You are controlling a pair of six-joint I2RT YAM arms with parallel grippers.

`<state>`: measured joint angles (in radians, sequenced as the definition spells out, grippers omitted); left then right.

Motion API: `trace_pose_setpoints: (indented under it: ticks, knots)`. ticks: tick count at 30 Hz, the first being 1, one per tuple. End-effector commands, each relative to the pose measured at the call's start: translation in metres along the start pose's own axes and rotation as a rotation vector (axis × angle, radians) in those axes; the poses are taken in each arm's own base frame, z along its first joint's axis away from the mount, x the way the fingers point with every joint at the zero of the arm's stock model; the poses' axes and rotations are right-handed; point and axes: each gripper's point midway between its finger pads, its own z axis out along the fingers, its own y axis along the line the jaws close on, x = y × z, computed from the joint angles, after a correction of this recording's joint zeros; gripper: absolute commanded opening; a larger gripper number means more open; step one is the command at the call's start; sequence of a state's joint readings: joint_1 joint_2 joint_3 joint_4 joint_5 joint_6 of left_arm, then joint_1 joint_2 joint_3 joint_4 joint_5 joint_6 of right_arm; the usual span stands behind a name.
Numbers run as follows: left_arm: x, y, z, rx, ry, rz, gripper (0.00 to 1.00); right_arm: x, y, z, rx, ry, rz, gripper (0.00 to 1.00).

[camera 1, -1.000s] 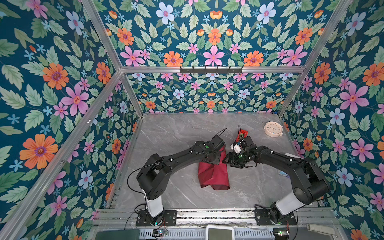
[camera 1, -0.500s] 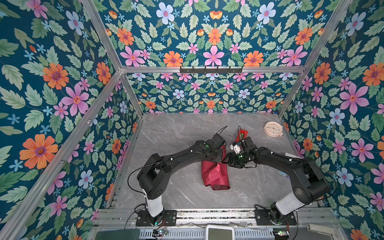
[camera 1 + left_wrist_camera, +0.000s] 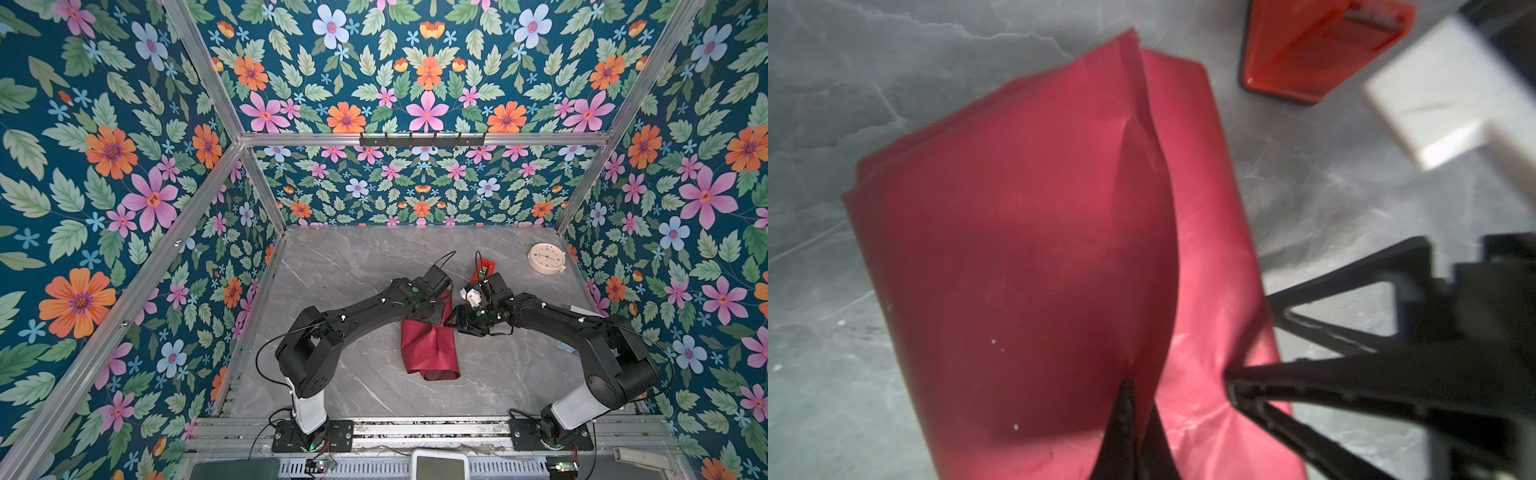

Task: Wrap the gift box in paper

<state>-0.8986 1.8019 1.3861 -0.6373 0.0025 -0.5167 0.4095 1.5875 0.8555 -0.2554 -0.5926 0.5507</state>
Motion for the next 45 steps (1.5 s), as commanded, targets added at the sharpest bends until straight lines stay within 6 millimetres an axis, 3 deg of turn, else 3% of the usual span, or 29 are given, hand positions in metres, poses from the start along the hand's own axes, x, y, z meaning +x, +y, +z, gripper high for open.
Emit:
trace_pose_setpoints:
  ticks: [1,4,22,28,33,45]
  knots:
    - [0.016,0.017,-0.001,-0.073,0.063,0.063,0.00,0.004,-0.014,0.000,0.074,0.006,0.032,0.66]
    - [0.019,0.024,-0.003,-0.108,0.077,0.094,0.00,0.003,-0.014,0.000,0.073,0.007,0.032,0.66]
    - [0.020,-0.001,0.013,-0.026,0.156,0.135,0.01,0.002,-0.012,0.000,0.068,0.013,0.033,0.65]
    - [0.003,0.012,-0.007,-0.111,0.089,0.142,0.00,0.002,-0.011,-0.001,0.068,0.010,0.030,0.65]
    - [0.001,0.021,-0.025,-0.152,0.070,0.145,0.00,0.003,-0.012,-0.001,0.073,0.012,0.028,0.65]
    - [0.010,-0.009,-0.013,-0.054,0.124,0.171,0.00,0.002,-0.012,-0.001,0.073,0.013,0.032,0.65]
